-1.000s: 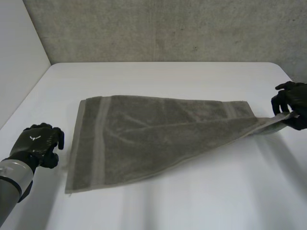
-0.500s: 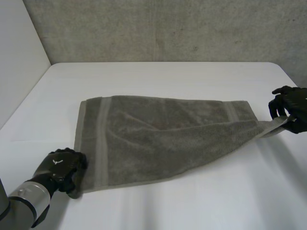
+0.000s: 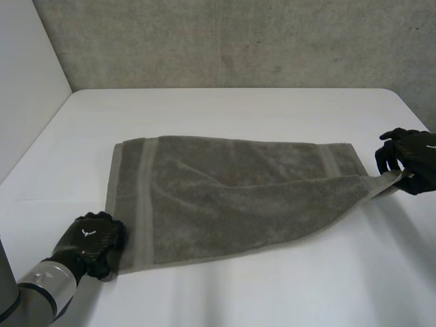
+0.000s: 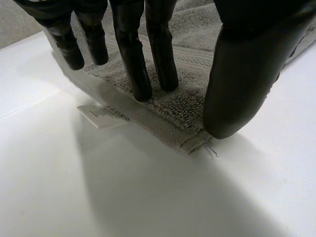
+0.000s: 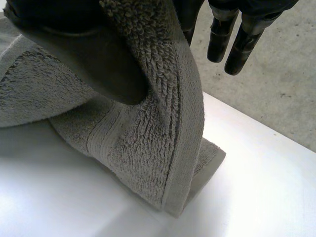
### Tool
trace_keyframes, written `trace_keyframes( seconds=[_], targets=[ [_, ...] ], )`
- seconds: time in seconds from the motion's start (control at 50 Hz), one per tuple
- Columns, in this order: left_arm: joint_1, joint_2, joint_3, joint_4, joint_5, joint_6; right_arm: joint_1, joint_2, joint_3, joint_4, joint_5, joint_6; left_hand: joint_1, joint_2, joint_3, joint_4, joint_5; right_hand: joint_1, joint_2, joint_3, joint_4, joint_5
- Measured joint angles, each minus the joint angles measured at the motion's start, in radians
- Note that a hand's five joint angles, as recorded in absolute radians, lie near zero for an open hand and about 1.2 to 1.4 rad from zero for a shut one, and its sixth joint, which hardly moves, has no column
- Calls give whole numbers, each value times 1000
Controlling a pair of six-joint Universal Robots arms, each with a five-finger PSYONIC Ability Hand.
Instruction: Fold the towel.
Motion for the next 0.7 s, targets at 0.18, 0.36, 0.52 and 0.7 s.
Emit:
trace_keyframes(
  seconds=[0.18,0.36,0.52,0.7],
  targets=[
    [1,-31,-10,46,0,2,0,0,1,-1,-2,-2,2,3,0,0,3,0,0,0,0,0],
    [1,-66,-7,60,1,4,-1,1,2,-2,-2,-2,95,104,0,0,94,0,0,0,0,0],
    [0,-81,-7,66,0,5,-2,1,2,-3,-3,-3,176,332,0,0,391,0,0,0,0,0],
    [-3,-68,1,69,-13,4,-2,1,2,-3,-2,-3,176,534,0,0,514,0,0,0,0,0]
  ],
)
